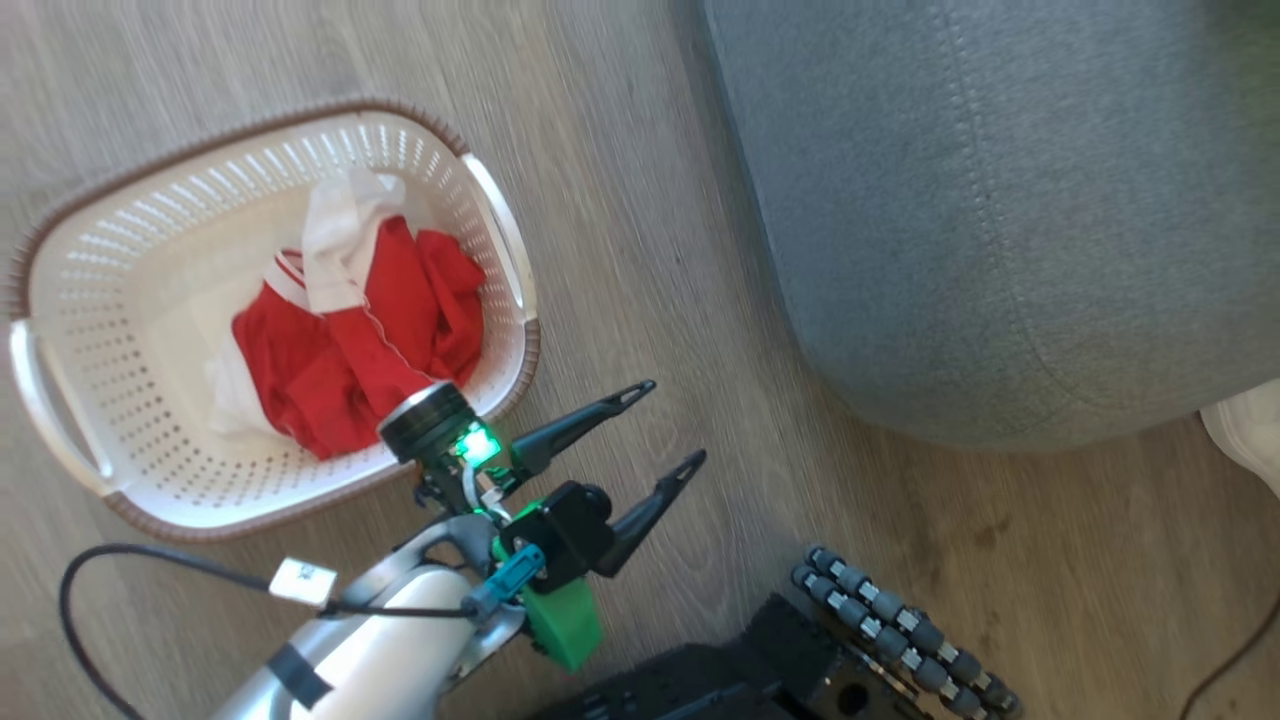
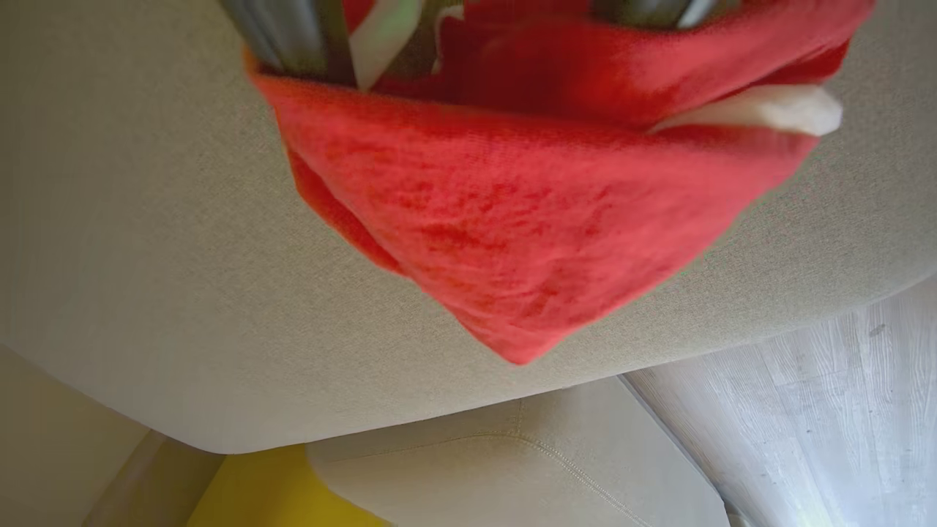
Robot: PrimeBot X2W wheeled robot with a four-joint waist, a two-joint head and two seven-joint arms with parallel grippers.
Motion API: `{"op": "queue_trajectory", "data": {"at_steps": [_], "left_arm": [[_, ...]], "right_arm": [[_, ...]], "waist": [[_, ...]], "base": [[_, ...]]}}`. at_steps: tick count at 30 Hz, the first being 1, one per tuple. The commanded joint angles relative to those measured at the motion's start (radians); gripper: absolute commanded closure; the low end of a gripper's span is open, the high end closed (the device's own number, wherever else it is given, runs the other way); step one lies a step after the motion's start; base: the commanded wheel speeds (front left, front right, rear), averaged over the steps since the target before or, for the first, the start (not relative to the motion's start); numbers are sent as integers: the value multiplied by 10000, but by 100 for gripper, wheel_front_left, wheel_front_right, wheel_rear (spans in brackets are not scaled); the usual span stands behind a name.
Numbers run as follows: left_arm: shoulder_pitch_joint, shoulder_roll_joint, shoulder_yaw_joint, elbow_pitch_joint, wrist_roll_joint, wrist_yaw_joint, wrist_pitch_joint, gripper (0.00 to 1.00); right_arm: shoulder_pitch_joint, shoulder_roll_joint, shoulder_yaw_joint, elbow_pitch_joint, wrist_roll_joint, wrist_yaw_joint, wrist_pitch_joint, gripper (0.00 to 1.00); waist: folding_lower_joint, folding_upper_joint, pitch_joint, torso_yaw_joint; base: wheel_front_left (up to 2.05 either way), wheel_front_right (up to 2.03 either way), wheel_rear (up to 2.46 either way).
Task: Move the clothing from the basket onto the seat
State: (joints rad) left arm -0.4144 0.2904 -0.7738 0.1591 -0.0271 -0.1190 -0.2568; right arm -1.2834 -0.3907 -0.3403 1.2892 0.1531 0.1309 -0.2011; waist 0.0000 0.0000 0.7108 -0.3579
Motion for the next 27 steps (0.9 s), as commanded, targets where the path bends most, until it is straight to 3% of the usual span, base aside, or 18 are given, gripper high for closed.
{"op": "queue_trajectory", "data": {"at_steps": [1,8,20,27], "left_arm": [[-35,-194,162,-213,-99,46,-49,0],[448,-1044,224,189,-603,-34,-49,0],[1220,-2044,664,119,-884,-109,-49,0],[1540,-2237,718,62,-980,-114,-49,0]], "right_arm": [[-62,-441,134,-201,-151,-2,80,0],[495,-878,582,-48,-810,-2,750,0],[1158,-1123,1535,12,-679,-2,5341,0],[1089,-1131,2548,-348,-216,-2,5814,0]], "waist": [[0,0,-363,67],[0,0,-1820,269],[0,0,-3693,749],[0,0,-4430,1043]], "base": [[0,0,0],[0,0,0],[0,0,0],[0,0,0]]}}
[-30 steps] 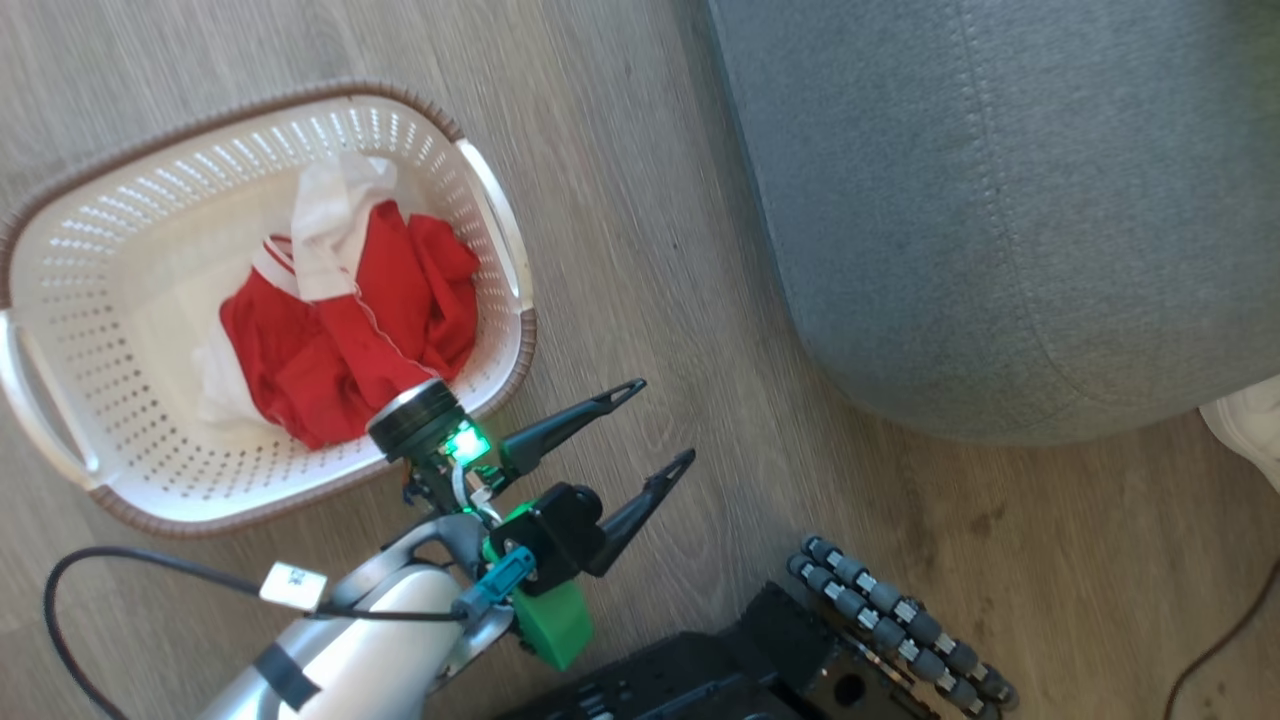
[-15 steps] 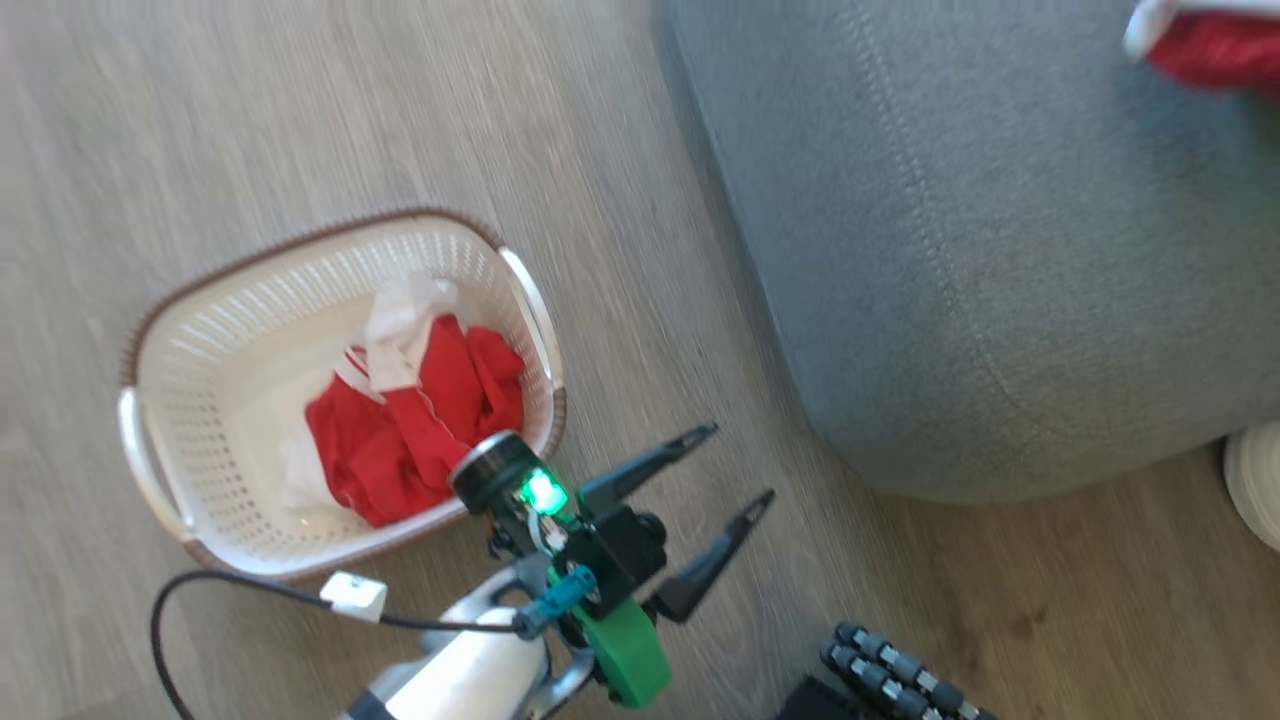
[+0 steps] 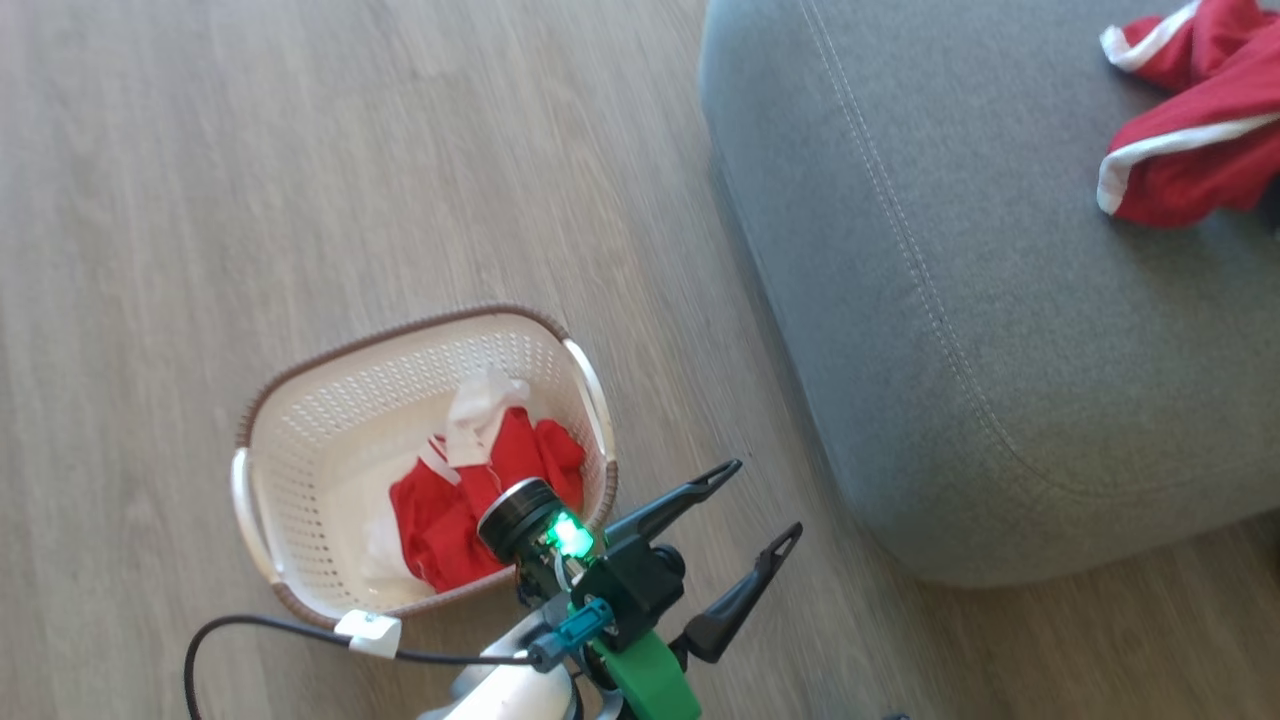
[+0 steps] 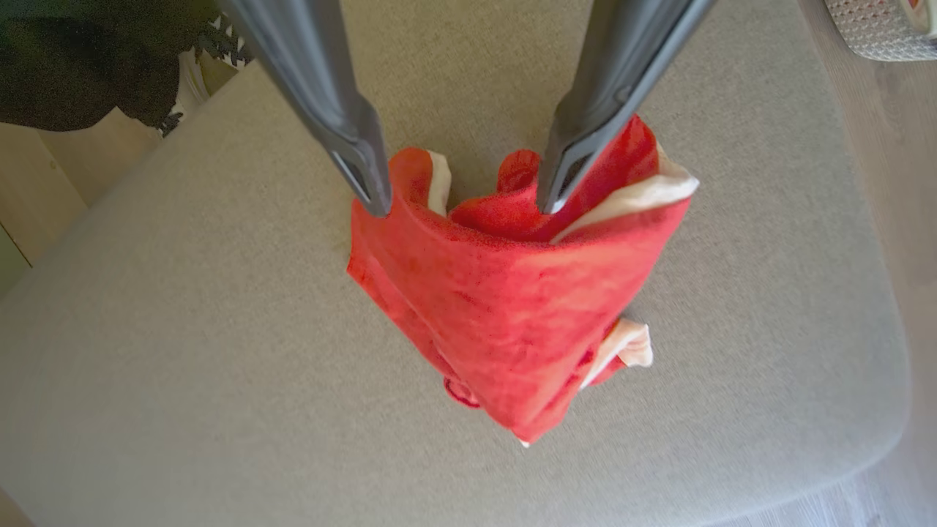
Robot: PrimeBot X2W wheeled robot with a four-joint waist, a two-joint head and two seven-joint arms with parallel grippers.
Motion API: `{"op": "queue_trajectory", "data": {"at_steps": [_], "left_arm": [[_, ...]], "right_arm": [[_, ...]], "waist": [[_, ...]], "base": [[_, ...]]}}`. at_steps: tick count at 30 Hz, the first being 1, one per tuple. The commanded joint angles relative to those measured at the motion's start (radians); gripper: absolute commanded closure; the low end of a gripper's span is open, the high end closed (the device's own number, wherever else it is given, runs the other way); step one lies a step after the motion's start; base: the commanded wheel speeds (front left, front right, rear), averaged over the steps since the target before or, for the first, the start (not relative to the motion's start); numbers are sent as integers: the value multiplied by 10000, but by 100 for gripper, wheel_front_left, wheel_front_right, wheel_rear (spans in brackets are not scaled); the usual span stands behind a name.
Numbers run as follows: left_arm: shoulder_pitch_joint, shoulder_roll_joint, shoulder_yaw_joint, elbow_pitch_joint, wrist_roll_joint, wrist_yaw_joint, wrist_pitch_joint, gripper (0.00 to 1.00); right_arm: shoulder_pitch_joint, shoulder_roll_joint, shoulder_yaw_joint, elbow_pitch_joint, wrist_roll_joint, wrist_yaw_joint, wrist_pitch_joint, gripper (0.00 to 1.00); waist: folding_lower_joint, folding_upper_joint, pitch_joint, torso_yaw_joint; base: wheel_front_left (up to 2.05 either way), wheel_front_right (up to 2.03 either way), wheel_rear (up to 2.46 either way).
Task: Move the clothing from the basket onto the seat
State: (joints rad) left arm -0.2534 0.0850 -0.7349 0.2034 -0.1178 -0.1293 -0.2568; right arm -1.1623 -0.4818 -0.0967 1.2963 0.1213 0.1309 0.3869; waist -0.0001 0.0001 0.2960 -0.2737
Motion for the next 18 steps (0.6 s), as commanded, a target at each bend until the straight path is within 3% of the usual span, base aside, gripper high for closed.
{"op": "queue_trajectory", "data": {"at_steps": [1,6,10,18], "left_arm": [[38,-225,402,-411,-95,-11,-49,0],[281,-273,489,-444,-29,-12,-49,0],[523,-311,783,-530,-58,-12,-49,0],[1014,-344,1760,-996,-265,64,-49,0]], "right_arm": [[-107,-219,411,-790,466,-2,-275,0],[211,-59,1168,-1606,1478,-2,-338,0],[843,-148,2096,-3025,2764,-2,-651,0],[3003,-598,3379,-6759,5449,-2,-2829,0]], "waist": [[1,-1,-539,320],[1,-1,-1076,505],[1,-1,-1590,757],[1,-1,-2377,1505]], "base": [[0,0,0],[0,0,0],[0,0,0],[0,0,0]]}}
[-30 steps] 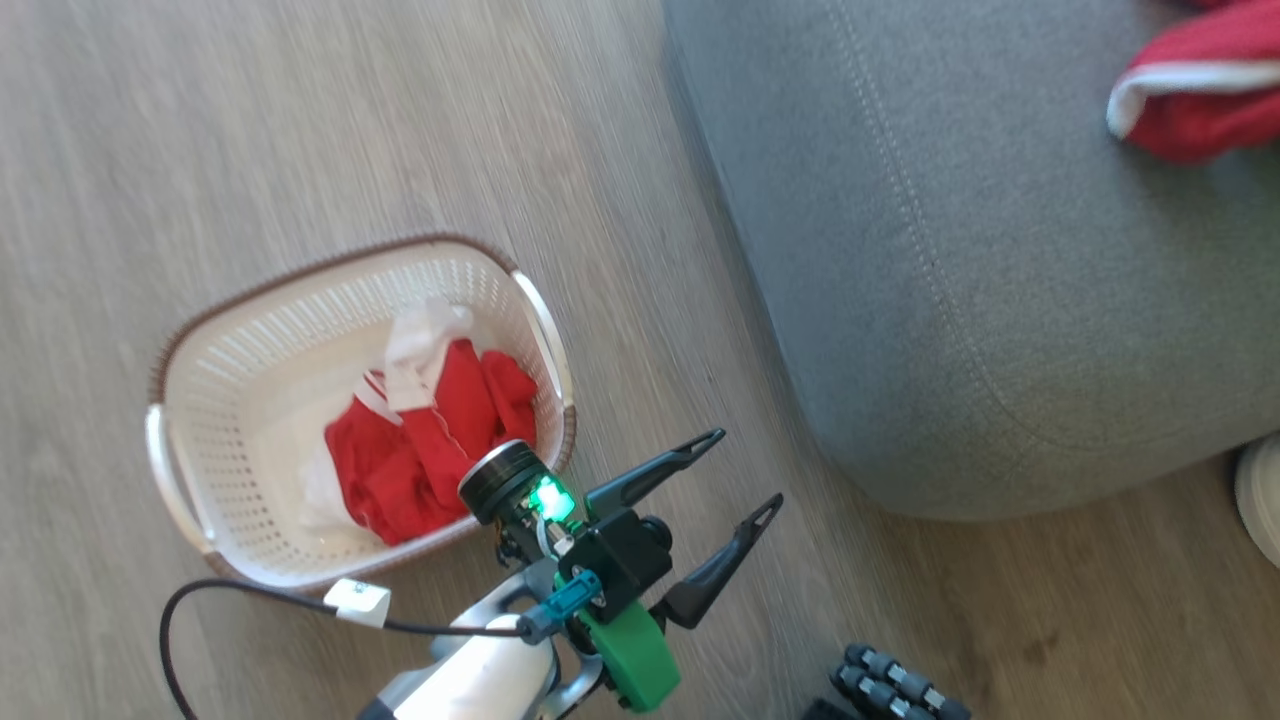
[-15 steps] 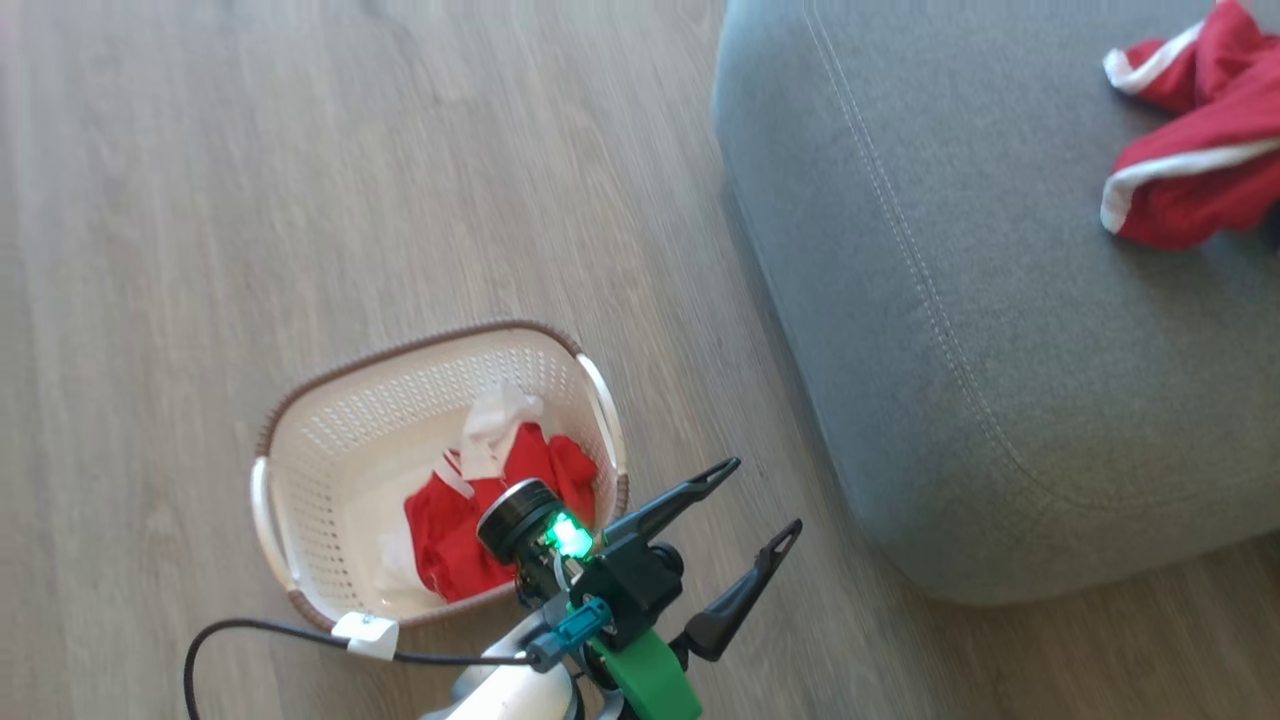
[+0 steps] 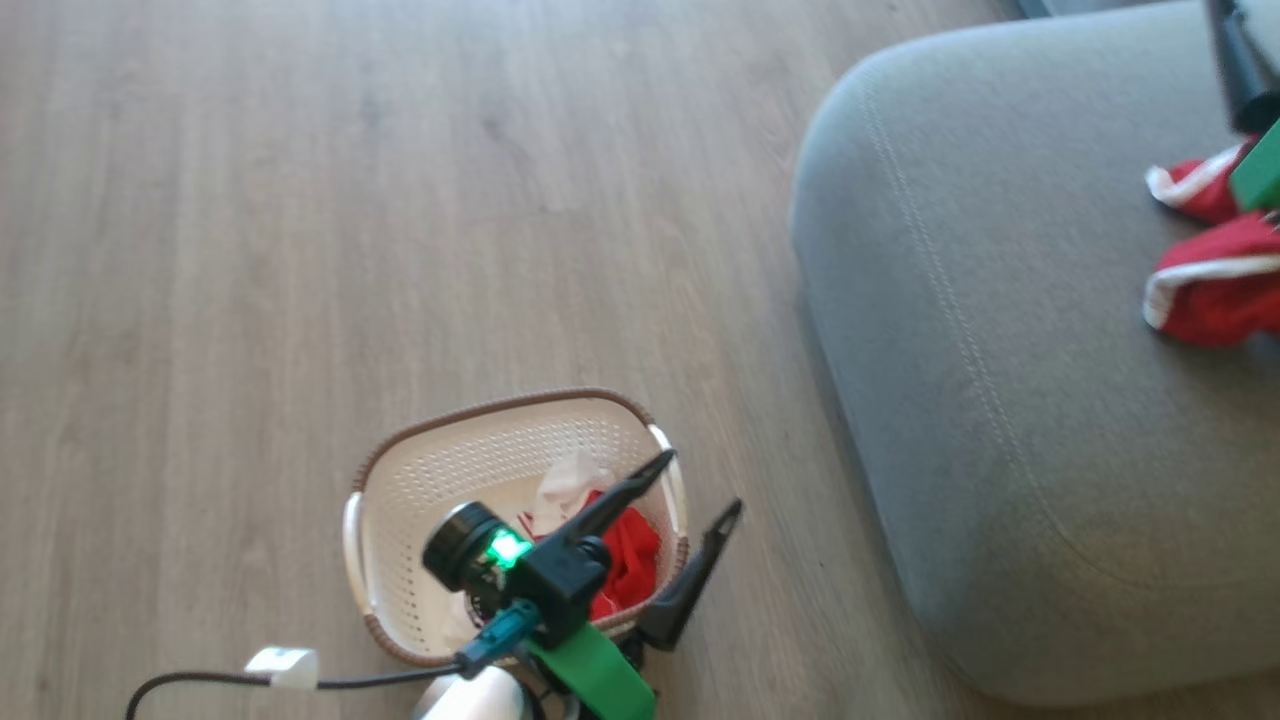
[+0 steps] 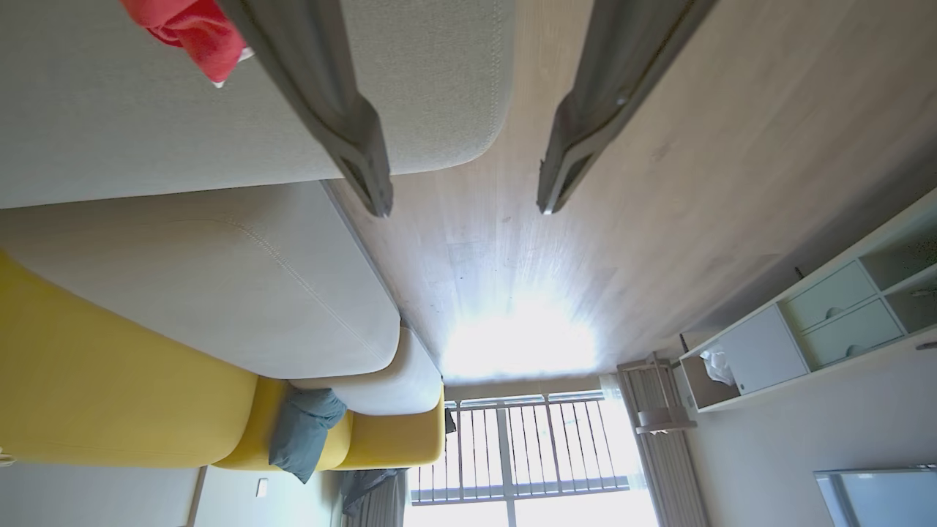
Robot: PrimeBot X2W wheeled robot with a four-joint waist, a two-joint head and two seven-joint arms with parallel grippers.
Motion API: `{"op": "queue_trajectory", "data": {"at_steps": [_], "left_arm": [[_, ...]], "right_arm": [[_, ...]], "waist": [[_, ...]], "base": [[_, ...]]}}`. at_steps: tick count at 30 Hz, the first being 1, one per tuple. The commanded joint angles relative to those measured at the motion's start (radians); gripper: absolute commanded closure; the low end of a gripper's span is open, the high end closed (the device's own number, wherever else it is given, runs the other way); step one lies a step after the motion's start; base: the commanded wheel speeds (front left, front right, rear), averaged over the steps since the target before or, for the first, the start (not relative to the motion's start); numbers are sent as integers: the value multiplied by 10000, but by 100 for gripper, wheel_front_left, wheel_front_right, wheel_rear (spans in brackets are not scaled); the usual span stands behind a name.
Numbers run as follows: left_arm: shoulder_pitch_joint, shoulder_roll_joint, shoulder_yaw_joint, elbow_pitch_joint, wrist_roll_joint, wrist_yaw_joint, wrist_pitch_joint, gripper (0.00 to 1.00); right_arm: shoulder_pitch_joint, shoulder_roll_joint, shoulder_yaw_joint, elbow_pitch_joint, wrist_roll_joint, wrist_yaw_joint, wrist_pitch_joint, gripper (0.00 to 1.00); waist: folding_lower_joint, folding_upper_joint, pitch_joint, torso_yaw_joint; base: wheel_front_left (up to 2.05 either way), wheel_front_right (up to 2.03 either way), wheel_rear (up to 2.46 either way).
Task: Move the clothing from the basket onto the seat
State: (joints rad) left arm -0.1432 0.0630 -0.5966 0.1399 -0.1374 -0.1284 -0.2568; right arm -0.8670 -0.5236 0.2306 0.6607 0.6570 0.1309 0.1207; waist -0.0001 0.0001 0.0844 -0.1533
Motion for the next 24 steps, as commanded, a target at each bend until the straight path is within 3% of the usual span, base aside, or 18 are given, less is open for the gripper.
{"op": "queue_trajectory", "data": {"at_steps": [1,9,16,21,24], "left_arm": [[-49,-124,514,-419,-122,89,-49,0],[132,-126,1762,-795,-225,482,-49,0],[519,-127,3068,-1144,-743,1340,-49,0],[783,-127,3496,-1193,-710,1937,-49,0],[837,-127,3481,-1261,-837,2050,-49,0]], "right_arm": [[353,-253,210,-854,332,-2,-515,0],[2812,-149,924,-3753,1463,-2,-3030,0],[4684,449,1217,-4908,520,-2,-3798,0],[6295,1629,482,-5694,-566,-2,-3821,0],[6857,2021,222,-5836,-1044,-2,-3822,0]], "waist": [[1,-1,-326,415],[1,-1,-669,1340],[1,-1,-809,1937],[1,-1,-834,2262],[1,-1,-848,2401]], "base": [[0,0,0],[0,0,0],[0,0,0],[0,0,0],[0,0,0]]}}
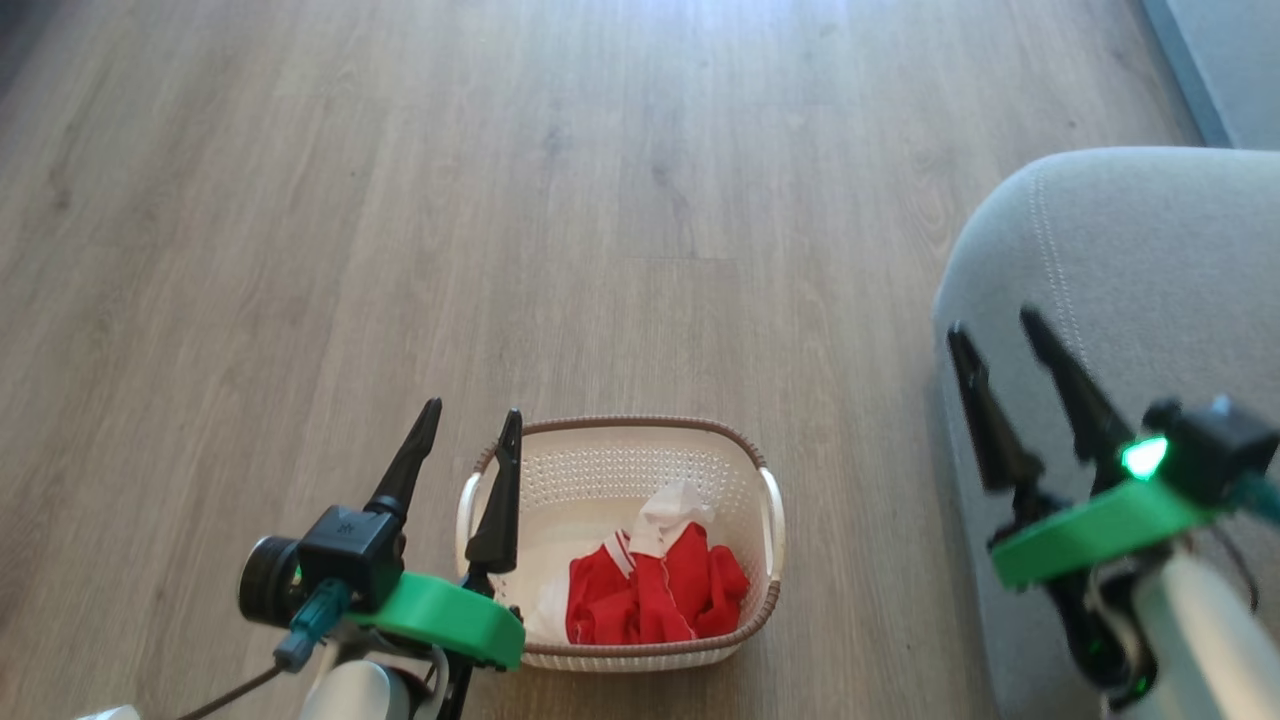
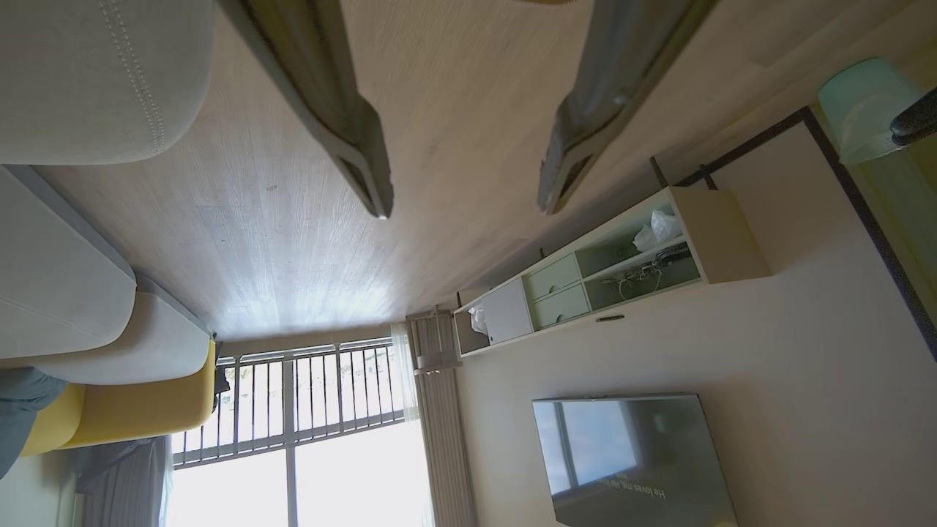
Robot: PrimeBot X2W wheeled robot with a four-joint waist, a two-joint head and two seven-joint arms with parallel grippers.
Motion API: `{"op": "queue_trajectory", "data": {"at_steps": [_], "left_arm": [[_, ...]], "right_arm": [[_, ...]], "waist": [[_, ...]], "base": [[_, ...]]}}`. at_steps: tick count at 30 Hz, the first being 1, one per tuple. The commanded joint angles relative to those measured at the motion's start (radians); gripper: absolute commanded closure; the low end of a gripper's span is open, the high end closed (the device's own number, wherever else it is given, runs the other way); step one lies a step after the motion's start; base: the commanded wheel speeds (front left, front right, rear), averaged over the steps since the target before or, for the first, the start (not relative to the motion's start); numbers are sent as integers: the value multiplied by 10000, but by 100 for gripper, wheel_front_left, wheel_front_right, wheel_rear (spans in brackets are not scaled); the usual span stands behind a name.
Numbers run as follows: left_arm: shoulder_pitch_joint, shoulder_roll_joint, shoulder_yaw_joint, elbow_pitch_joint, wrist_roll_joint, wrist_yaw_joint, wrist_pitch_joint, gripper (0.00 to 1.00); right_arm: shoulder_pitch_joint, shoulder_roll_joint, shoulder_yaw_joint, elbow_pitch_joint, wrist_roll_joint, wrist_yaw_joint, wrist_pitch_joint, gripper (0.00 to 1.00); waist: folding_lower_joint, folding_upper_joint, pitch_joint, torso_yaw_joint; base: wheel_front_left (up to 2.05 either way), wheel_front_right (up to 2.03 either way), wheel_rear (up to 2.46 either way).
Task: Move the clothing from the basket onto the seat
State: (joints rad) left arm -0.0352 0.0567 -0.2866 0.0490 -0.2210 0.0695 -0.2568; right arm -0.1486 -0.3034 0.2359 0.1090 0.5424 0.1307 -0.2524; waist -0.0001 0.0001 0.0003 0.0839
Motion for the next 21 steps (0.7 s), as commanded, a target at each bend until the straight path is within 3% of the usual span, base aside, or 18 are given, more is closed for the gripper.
{"op": "queue_trajectory", "data": {"at_steps": [1,7,12,21], "left_arm": [[-209,-64,370,-380,-14,85,-49,0],[2,-64,413,-292,142,323,-49,0],[177,-64,308,-52,662,530,-49,0],[267,-64,180,307,679,656,-49,0]], "right_arm": [[-64,28,22,-391,-154,0,-91,0],[1216,1202,-639,-353,-1158,0,-92,0],[1648,1741,-1101,207,-1637,0,-92,0],[1638,2057,-1389,488,-1962,0,-93,0]], "waist": [[1,-1,-8,73],[1,-1,15,209],[1,-1,32,178],[1,-1,39,76]], "base": [[0,0,0],[0,0,0],[0,0,0],[0,0,0]]}}
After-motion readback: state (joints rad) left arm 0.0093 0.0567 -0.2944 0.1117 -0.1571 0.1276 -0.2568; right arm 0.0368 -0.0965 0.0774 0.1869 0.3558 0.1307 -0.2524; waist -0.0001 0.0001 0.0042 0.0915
